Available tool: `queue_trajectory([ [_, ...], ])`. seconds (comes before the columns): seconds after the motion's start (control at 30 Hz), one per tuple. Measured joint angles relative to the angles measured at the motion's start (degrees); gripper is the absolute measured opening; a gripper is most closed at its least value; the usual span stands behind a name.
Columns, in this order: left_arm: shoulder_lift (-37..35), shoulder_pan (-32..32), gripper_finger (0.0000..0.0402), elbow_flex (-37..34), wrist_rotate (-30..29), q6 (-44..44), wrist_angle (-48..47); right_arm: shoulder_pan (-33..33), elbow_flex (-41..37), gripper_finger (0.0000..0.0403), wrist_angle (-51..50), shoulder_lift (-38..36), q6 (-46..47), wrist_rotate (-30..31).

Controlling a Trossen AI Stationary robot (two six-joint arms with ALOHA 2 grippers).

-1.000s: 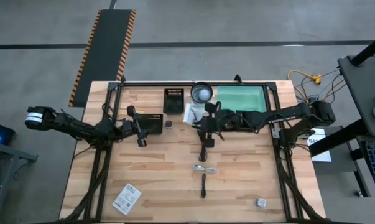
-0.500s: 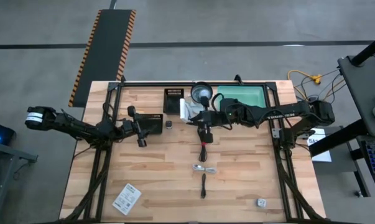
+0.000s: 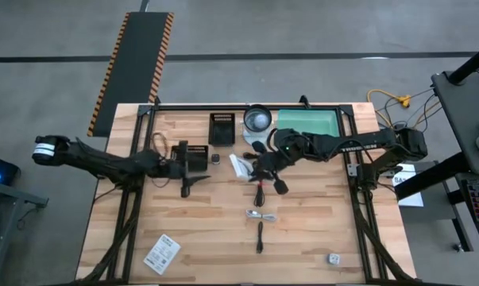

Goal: Pick and place items into bin
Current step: Put the right white box into the top black bin

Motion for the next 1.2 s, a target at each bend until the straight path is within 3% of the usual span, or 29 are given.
queue_trajectory([
  [0.13,2.02,-0.02,0.0234,6.28,0.01,7.18,-8.27,0.00,0.47,0.0013,-4.07,0.00,4.88,-0.40],
  [0.4,9.72,0.02,0.0256,12.39,0.20,22.71,-8.47,0.00,0.51,0.0013,-7.00,0.00,8.39,-0.44],
  [0.57,17.02,0.02,0.0254,17.77,3.44,23.23,-8.40,0.02,0.51,0.0013,-8.26,0.00,9.04,-0.44],
  [0.8,25.35,0.04,0.0253,24.76,3.13,26.75,-8.46,0.04,0.42,0.0013,-11.18,0.00,9.10,-0.44],
  [1.2,31.11,0.04,0.0253,29.65,0.07,30.51,-8.86,0.04,0.40,0.0013,-12.72,0.00,8.27,-0.42],
])
